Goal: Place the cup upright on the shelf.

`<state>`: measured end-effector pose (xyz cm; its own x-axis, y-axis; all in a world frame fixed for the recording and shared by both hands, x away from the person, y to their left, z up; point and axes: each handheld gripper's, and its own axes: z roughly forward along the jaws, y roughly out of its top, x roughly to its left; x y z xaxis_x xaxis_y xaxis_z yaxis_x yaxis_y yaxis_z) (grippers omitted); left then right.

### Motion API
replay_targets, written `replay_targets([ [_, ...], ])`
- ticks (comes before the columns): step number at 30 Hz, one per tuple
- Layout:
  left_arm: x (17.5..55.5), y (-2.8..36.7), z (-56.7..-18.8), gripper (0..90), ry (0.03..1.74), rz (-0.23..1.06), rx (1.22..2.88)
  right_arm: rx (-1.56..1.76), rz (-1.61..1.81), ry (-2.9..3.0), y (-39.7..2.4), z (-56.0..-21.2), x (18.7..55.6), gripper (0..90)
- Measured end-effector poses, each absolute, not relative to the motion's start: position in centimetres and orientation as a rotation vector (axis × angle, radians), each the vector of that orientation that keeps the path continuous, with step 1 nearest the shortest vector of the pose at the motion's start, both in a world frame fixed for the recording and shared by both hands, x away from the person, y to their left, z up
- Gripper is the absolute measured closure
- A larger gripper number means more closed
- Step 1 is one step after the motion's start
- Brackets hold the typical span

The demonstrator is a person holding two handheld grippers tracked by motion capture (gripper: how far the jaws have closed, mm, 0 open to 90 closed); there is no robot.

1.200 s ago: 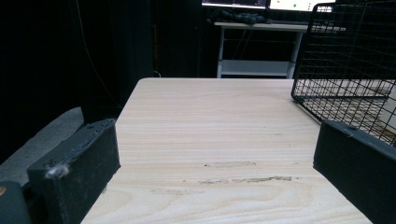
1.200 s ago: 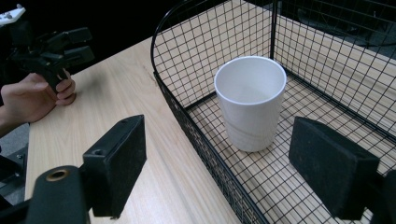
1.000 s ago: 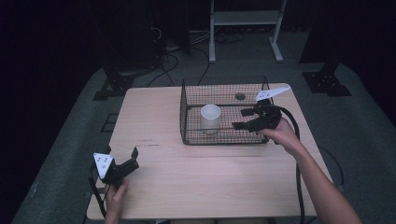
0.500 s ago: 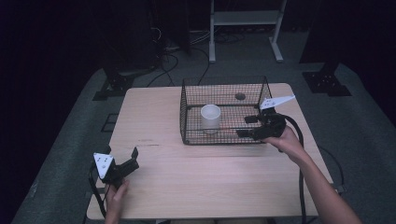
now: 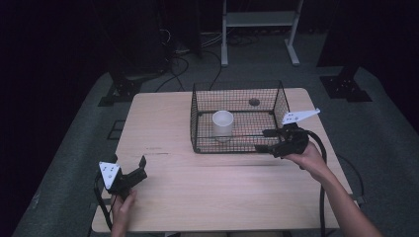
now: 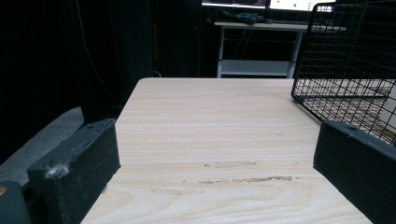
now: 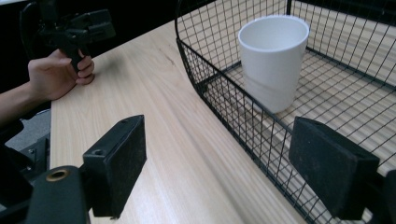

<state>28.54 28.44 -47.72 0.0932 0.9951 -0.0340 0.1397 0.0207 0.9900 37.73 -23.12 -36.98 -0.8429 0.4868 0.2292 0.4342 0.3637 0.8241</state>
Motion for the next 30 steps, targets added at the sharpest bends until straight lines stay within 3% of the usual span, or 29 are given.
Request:
replay_targets([
  [30,28.5,28.4,-47.7,0.0,1.251,1.051,1.337,0.858,1.544,2.518,-24.8,-39.0,34.6,18.3],
])
